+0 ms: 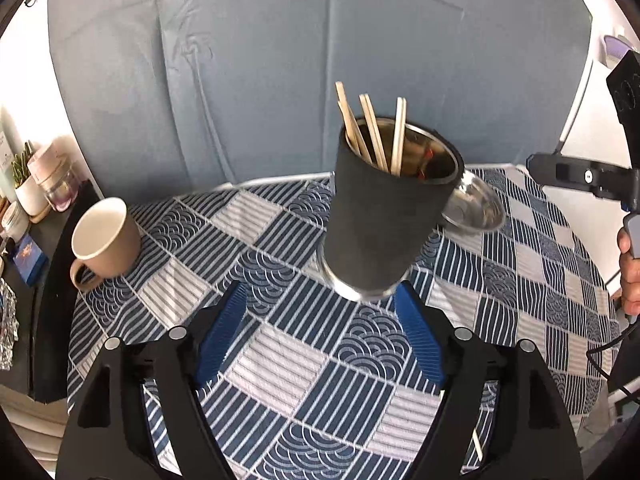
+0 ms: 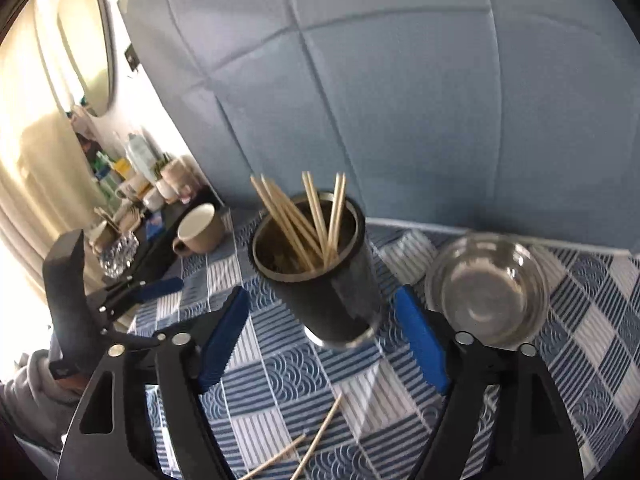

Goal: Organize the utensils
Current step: 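Move both open grippers back toward the last chopsticks on the cloth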

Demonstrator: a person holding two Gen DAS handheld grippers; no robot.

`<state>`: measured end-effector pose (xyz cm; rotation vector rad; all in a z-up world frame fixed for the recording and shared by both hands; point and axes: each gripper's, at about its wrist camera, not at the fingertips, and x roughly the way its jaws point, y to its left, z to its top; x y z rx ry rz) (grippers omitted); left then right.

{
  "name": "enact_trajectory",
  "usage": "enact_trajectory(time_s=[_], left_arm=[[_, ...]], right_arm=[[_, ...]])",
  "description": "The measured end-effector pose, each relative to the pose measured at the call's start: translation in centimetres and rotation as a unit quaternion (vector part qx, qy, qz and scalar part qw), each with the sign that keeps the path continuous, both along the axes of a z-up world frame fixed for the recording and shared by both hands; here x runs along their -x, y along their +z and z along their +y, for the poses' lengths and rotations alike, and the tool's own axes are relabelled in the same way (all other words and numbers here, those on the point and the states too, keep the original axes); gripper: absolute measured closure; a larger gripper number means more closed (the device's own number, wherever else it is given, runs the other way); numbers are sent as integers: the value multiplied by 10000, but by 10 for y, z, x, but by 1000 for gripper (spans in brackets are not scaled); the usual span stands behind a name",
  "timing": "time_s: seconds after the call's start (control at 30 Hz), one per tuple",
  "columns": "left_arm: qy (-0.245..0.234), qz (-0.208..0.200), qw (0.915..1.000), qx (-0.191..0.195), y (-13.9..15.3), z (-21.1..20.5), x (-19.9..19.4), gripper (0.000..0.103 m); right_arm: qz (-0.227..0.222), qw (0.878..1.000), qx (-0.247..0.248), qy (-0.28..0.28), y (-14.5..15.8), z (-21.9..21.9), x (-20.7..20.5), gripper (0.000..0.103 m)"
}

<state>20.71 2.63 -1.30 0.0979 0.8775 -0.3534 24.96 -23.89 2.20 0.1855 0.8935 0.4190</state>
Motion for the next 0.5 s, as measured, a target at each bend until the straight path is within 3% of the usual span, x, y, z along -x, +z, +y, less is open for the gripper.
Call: enact_trajectory(time_s=[0.27, 0.5], left_arm=[[-516, 494, 9969, -324, -31, -19, 31, 22], [-973, 1045, 9886, -486, -71, -42, 60, 22]], right_arm=[[769, 9968, 78, -217, -41, -2, 19, 24], [1393, 9893, 345, -255, -76, 2, 30, 23]])
